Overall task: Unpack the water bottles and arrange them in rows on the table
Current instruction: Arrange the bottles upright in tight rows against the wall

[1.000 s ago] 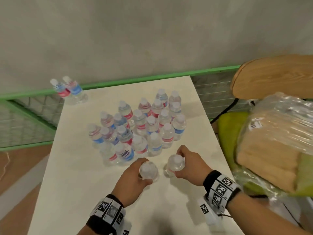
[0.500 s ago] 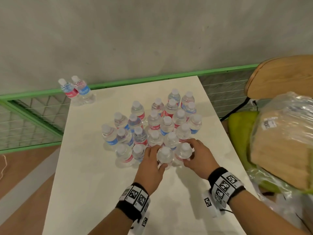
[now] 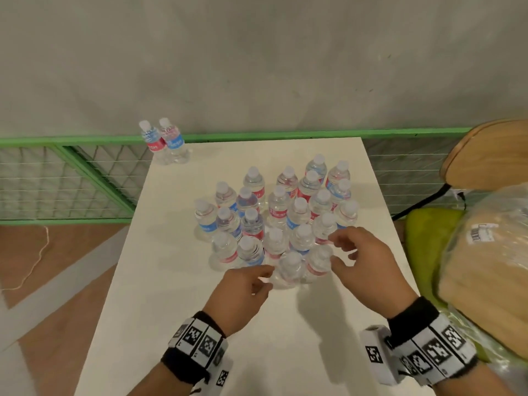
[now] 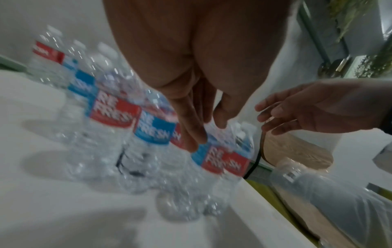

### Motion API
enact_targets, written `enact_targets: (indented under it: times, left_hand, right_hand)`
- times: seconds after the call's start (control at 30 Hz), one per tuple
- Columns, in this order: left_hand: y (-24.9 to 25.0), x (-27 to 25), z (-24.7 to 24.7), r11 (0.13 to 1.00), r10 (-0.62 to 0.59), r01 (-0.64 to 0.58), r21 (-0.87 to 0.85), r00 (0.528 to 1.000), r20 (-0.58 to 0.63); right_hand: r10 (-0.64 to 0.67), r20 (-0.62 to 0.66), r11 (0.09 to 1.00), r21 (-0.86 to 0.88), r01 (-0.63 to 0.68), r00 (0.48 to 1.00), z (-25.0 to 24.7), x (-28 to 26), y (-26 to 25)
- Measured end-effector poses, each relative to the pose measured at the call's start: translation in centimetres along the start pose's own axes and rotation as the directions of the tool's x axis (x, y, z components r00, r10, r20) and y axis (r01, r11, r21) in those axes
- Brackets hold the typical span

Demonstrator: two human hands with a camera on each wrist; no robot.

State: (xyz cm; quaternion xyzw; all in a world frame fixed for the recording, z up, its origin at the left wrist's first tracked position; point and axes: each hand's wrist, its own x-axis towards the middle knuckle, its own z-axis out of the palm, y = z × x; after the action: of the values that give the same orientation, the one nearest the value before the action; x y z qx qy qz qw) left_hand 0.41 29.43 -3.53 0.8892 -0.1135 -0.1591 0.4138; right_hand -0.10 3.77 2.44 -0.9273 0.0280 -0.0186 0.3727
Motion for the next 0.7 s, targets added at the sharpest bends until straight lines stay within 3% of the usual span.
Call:
enact_targets:
  times: [0.13,0.23,0.37,0.53,0.7]
  left_hand:
    - [0.0,-1.2,-6.3,0.993,-0.008,0.011,0.121,1.000,-0.021]
    - [-0.9,-0.7,-11.3,0.964,-0.031,0.036,0.262,0.999,-0.023]
    - [-3.2,2.3,-15.5,0.928,0.019,0.017,0.372,0.995,-0.093]
    - [-6.0,6.9,-16.4,0.942,0.086,-0.025,0.335,0.982,-0.169]
    - [-8.1,8.9,-15.3,0.955,0.066,-0.052,0.292,0.997,-0.035]
  right_hand:
    - [-0.138,0.006,0.985,0.105,0.137,0.990,0.6,1.1,-4.9]
    - [-0.217,0.103,0.966,0.168,0.198,0.971,2.6,2.3,-8.2]
    - [-0.278,0.243,0.960,0.113,0.257,0.929,6.6,4.1,-11.2]
    - [-0.193,0.406,0.962,-0.102,0.254,0.893,12.4,5.7,-14.0]
    - [-0.102,0.463,0.941,-0.242,0.237,0.880,15.7,6.3,-14.7]
